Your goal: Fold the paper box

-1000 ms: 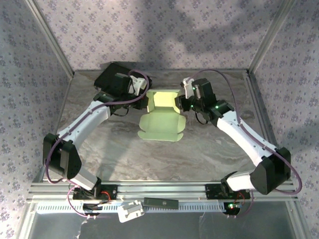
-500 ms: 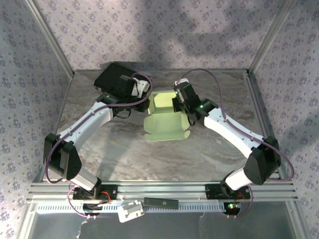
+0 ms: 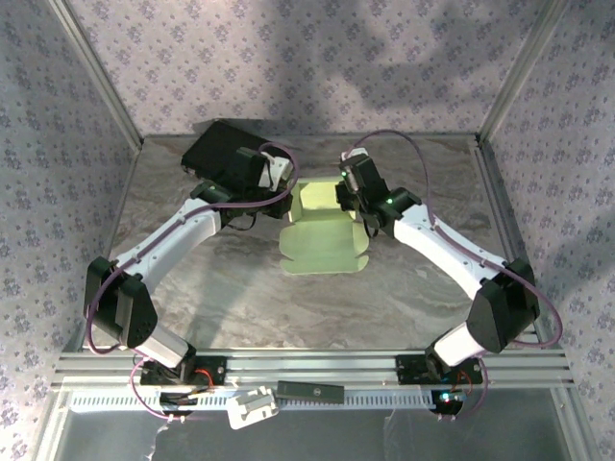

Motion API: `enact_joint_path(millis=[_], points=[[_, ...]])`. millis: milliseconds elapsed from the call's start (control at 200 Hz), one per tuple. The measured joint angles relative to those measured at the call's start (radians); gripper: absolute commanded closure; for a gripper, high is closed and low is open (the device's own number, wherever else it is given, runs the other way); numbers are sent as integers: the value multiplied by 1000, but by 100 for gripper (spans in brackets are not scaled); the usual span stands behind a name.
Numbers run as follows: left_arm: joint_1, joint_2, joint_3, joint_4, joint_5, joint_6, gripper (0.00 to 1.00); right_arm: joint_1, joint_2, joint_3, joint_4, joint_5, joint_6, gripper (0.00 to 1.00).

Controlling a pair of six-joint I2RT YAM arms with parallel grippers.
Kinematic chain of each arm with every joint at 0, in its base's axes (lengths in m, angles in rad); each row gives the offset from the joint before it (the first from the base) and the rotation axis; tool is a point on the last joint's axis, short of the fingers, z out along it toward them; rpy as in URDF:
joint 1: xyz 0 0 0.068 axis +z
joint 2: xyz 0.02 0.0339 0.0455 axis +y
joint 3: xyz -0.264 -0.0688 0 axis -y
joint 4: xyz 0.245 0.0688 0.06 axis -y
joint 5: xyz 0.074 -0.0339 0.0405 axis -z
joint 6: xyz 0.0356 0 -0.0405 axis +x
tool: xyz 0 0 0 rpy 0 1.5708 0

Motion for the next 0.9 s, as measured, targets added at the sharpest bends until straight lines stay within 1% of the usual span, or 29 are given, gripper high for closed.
enact_joint_path(millis=[130, 160, 250, 380, 450, 520, 555, 675, 750, 899], points=[[-3, 0, 0, -6, -3, -1, 100, 0, 16, 0, 14, 13, -1, 96], [-5, 0, 0, -6, -7, -4, 100, 3, 20, 0, 14, 20, -2, 100], [-15, 0, 8, -19, -32, -11, 100, 22, 39, 18, 7, 69, -1, 100], [-31, 0, 27, -42, -91, -22, 100, 64, 80, 72, -22, 178, 3, 100], [-34, 0, 29, -46, -113, -28, 100, 79, 86, 85, -33, 211, 5, 100], [-37, 0, 30, -52, -131, -39, 100, 85, 86, 85, -37, 216, 6, 84], [-39, 0, 31, -56, -140, -43, 100, 87, 86, 85, -36, 210, 7, 78], [-40, 0, 35, -56, -174, -61, 100, 81, 56, 35, -31, 121, -6, 62], [-40, 0, 35, -56, -191, -72, 100, 81, 23, -23, -20, 59, -2, 57], [-37, 0, 35, -48, -206, -96, 100, 81, -25, -129, 18, -37, 16, 57]])
